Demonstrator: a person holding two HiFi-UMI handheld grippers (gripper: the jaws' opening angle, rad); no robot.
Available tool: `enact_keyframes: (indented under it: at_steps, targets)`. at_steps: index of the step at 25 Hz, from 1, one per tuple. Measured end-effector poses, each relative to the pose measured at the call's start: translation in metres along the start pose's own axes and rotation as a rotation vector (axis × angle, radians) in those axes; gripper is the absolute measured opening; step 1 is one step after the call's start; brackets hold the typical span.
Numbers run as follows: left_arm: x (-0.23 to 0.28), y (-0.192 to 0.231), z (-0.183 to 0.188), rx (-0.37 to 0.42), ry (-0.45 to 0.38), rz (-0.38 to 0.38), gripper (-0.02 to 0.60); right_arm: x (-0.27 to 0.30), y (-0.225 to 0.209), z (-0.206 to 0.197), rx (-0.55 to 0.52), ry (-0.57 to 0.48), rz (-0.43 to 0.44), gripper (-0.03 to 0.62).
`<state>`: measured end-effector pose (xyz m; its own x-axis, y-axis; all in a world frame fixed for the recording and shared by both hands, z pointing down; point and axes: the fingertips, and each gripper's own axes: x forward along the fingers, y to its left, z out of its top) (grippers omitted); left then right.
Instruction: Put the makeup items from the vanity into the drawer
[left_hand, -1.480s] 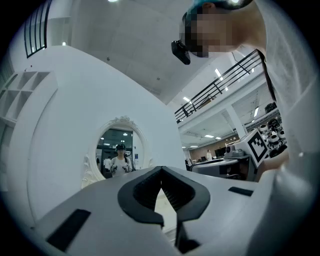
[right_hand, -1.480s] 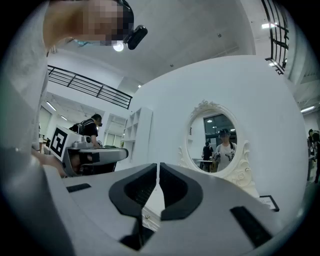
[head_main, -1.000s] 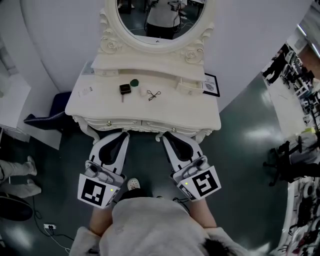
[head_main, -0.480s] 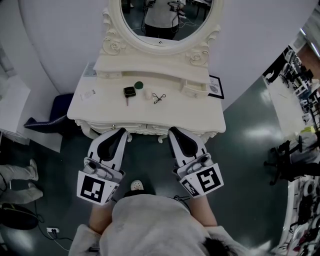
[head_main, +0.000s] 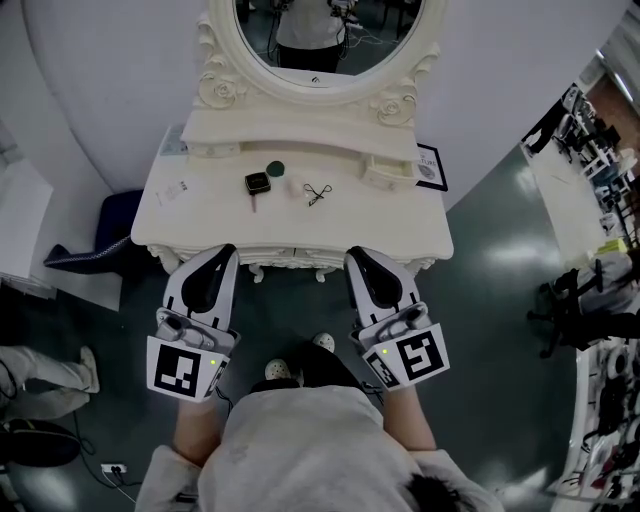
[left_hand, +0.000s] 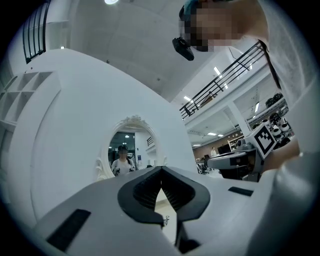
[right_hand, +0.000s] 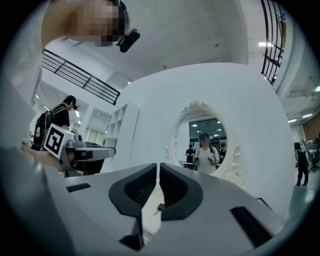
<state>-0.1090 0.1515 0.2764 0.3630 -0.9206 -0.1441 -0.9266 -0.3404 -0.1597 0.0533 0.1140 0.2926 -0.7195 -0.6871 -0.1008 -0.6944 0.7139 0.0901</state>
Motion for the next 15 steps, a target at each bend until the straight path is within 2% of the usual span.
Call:
enact_keyframes:
  at_steps: [5, 9, 15]
  targets:
    - [0.016, 0.010, 0.009, -0.045, -0.071, 0.018, 0.014, 0.017, -0.004, -0.007, -0.020, 0.006, 0.029, 0.032]
    - [0.032, 0.020, 0.008, -0.020, -0.082, 0.019, 0.014, 0.036, -0.009, -0.006, -0.029, -0.011, 0.078, 0.032]
    - [0.067, 0.030, 0.005, -0.033, -0.101, 0.007, 0.014, 0.068, -0.032, -0.007, -0.040, -0.015, 0.120, 0.032]
